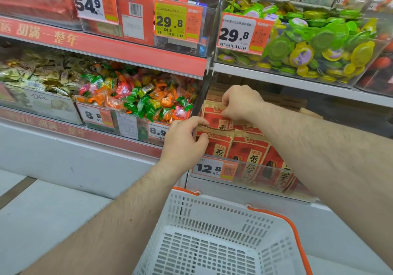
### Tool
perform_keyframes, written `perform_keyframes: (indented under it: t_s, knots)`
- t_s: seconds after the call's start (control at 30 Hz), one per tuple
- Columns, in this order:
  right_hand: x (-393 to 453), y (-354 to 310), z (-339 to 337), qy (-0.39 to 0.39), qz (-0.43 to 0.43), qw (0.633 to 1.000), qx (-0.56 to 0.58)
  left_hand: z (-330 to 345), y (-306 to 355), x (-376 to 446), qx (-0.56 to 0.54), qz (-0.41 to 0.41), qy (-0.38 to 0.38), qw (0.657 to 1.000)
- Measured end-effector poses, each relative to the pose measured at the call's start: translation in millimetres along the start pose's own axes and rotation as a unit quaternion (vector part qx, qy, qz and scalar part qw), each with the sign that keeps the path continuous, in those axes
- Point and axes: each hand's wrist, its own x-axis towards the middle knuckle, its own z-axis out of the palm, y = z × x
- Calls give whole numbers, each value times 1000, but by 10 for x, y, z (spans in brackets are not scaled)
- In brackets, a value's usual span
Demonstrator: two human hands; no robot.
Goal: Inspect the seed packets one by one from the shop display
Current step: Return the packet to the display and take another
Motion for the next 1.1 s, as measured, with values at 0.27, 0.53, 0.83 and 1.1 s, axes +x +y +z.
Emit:
perform_keyframes:
  t_s: [0.27, 0.53, 0.83, 1.1]
  knots:
    - [68, -48, 91, -50, 18, 998, -39, 21, 10, 14, 4, 15, 13, 1000]
    - [18, -94, -14, -3, -51, 999, -17, 28, -34, 21, 3, 45, 36, 998]
    - [-77, -199, -70, -162, -60, 983, 59, 35, -24, 33, 8, 47, 45, 998]
    - [-157, -117, -72, -196, -33, 976, 91, 32, -31, 21, -3, 18, 37, 999]
